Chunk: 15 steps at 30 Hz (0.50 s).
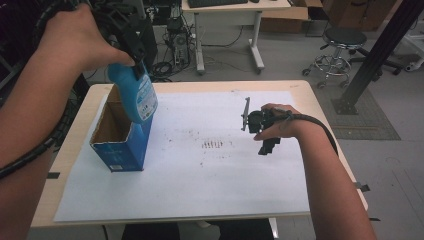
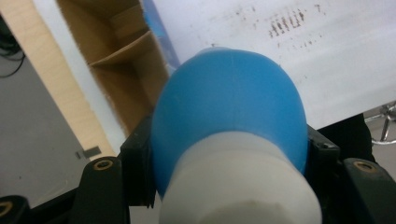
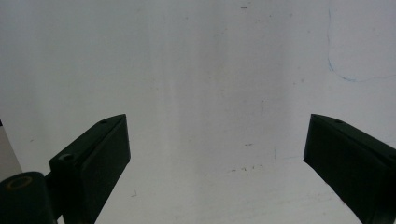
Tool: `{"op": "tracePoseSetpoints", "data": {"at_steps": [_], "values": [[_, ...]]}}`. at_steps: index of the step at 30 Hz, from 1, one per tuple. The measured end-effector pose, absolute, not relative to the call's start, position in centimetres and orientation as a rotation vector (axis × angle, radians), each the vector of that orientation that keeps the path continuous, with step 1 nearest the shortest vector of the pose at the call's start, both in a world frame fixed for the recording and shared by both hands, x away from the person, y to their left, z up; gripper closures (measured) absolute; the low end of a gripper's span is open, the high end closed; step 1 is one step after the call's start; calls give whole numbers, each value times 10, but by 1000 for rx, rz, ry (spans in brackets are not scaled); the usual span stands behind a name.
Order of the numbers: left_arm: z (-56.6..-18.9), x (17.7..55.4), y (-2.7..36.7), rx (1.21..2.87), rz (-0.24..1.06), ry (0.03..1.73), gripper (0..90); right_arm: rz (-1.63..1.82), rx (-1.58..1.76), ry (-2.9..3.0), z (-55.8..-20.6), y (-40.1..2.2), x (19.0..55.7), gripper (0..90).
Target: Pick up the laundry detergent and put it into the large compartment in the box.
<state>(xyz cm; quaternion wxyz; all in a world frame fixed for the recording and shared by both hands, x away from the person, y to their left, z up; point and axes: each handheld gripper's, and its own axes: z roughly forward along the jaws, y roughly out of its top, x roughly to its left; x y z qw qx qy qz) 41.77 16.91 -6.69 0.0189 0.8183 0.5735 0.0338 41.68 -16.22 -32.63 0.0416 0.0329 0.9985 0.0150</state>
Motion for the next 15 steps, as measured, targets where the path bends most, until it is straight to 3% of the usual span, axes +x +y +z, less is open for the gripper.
{"op": "tracePoseSetpoints", "data": {"at_steps": [15], "values": [[-48,423,209,2337,160,2065,378,43,94,3056,-325,-160,418,69]]}}
